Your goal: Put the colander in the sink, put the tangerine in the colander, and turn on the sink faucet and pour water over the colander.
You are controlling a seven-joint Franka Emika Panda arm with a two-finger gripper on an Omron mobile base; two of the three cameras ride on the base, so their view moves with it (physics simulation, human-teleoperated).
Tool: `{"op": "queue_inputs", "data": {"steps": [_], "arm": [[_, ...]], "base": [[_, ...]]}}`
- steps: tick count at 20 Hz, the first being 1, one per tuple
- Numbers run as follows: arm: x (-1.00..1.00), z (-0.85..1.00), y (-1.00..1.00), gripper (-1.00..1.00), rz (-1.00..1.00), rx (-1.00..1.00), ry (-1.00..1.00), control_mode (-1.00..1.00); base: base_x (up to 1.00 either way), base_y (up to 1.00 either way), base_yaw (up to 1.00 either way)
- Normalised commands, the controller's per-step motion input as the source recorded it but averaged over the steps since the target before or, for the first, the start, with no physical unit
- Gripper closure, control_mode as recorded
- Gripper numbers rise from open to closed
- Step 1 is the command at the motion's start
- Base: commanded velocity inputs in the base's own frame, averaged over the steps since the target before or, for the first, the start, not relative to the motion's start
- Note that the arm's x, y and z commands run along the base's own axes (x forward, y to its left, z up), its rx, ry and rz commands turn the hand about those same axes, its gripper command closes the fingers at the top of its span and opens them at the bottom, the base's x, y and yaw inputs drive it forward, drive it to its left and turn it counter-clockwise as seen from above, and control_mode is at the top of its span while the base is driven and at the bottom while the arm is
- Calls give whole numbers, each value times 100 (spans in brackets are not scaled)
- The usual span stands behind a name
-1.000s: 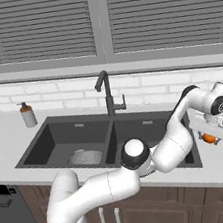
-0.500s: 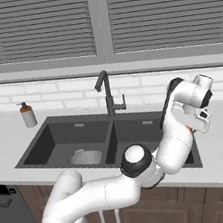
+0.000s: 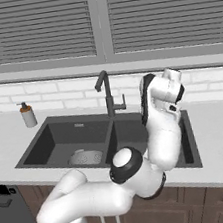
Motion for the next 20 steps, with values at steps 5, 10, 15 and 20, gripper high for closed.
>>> {"op": "queue_inputs", "data": {"steps": [5, 10, 15, 20], "arm": [[-1, 50, 100, 100, 11, -2, 12, -100], [-23, 15, 100, 100, 16, -7, 8, -100], [-29, -7, 100, 100, 14, -8, -5, -100], [-57, -35, 100, 100, 14, -6, -15, -100]], "base": [[0, 0, 0], [0, 0, 0], [0, 0, 0], [0, 0, 0]]}}
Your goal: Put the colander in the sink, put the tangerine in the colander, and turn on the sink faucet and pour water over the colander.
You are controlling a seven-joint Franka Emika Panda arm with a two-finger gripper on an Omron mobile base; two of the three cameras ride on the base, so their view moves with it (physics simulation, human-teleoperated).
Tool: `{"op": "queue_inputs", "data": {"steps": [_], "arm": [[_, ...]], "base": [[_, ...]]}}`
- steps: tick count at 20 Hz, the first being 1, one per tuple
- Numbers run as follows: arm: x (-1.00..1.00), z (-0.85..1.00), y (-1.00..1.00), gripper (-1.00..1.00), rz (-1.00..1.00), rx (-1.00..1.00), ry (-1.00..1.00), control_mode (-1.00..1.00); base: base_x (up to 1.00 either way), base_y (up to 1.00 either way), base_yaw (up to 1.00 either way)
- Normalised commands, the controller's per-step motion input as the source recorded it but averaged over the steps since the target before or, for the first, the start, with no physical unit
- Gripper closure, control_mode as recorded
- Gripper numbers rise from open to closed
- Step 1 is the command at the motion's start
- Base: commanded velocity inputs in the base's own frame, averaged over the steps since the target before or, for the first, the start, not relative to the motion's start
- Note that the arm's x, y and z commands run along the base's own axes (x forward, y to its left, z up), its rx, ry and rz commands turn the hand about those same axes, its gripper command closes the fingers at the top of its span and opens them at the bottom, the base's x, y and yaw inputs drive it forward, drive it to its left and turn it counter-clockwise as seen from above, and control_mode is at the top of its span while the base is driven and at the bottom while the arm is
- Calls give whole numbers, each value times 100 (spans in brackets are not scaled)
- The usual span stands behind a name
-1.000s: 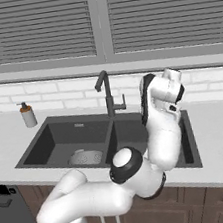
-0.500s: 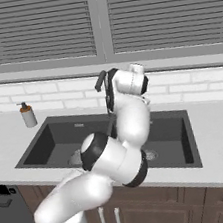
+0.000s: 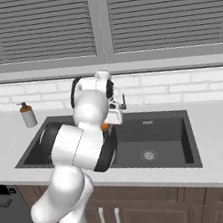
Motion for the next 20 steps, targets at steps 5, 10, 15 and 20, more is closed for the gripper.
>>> {"op": "queue_inputs", "data": {"steps": [5, 10, 15, 20], "arm": [[-42, -21, 100, 100, 16, -2, -15, -100], [1, -21, 100, 100, 9, 0, -19, -100], [38, -13, 63, 100, 0, -6, -9, -100], [15, -16, 1, 100, 0, -3, 2, -100]], "base": [[0, 0, 0], [0, 0, 0], [0, 0, 0], [0, 0, 0]]}}
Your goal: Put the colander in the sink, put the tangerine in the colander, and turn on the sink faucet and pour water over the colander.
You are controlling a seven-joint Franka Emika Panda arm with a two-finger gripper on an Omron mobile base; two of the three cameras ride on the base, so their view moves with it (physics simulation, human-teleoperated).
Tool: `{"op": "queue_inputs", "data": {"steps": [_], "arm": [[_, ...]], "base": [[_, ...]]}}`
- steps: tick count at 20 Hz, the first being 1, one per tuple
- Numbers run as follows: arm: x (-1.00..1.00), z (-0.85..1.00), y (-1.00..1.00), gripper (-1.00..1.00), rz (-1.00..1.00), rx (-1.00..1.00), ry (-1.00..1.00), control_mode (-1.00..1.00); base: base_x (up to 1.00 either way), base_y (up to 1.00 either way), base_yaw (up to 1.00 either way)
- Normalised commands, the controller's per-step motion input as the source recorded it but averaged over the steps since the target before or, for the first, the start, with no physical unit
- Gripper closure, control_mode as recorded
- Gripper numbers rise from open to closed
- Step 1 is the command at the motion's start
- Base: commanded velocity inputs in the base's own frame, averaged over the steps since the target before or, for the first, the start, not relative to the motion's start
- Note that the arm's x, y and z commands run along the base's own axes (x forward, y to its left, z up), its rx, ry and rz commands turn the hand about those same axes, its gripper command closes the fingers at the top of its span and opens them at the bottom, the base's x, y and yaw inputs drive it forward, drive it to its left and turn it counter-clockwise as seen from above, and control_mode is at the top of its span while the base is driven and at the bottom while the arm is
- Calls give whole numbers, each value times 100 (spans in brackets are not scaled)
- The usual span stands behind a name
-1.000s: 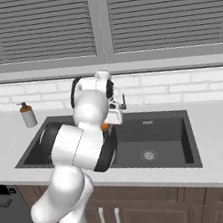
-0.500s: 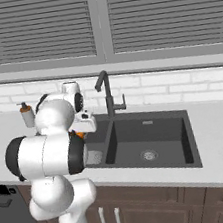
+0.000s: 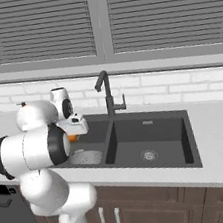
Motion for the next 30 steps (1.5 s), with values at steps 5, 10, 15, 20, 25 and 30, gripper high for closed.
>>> {"op": "queue_inputs", "data": {"steps": [5, 10, 15, 20, 25, 30], "arm": [[10, -60, 0, 100, 0, -5, 3, -100], [11, -61, 0, 100, 0, -6, 1, -100], [21, -63, 0, 100, 0, -10, 0, -100], [40, -67, -12, 100, 0, -13, 0, -100], [51, -48, -26, -100, 0, -9, -3, -100], [0, -3, -2, -100, 0, 0, -1, -100]], "base": [[0, 0, 0], [0, 0, 0], [0, 0, 0], [0, 0, 0], [0, 0, 0], [0, 0, 0]]}}
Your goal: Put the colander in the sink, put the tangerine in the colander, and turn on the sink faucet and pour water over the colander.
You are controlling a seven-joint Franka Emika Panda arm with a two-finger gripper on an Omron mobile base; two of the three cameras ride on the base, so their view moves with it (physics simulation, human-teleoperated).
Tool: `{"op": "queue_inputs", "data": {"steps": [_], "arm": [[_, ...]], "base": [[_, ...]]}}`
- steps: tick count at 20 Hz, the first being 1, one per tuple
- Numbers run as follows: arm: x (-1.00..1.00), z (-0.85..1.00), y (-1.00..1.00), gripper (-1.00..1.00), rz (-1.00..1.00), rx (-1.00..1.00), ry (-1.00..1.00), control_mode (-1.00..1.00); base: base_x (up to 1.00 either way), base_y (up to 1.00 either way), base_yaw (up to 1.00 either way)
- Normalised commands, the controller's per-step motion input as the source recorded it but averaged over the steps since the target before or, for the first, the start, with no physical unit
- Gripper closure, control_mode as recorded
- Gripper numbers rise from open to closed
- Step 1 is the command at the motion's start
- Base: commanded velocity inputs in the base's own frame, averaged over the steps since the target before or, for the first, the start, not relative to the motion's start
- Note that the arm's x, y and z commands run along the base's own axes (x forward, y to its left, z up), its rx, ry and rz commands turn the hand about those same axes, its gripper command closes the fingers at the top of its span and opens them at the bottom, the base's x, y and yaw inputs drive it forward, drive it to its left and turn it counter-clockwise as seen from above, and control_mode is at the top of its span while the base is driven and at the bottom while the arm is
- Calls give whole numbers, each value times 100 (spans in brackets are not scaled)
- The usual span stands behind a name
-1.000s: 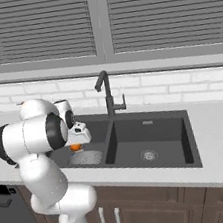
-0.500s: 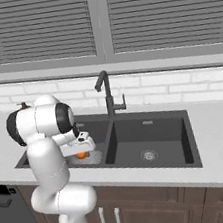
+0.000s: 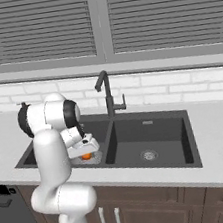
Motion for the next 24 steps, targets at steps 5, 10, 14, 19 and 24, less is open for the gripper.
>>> {"op": "queue_inputs", "data": {"steps": [5, 10, 14, 19, 24], "arm": [[0, 13, 0, -100, 0, 0, -3, -100], [0, 61, 0, -100, 0, 0, -7, -100], [-51, 100, 4, -100, 0, 0, -25, -100], [-98, 100, 0, -100, 0, 0, -36, -100], [-100, 100, -13, -100, 0, 1, -34, -100]], "base": [[0, 0, 0], [0, 0, 0], [0, 0, 0], [0, 0, 0], [0, 0, 0]]}}
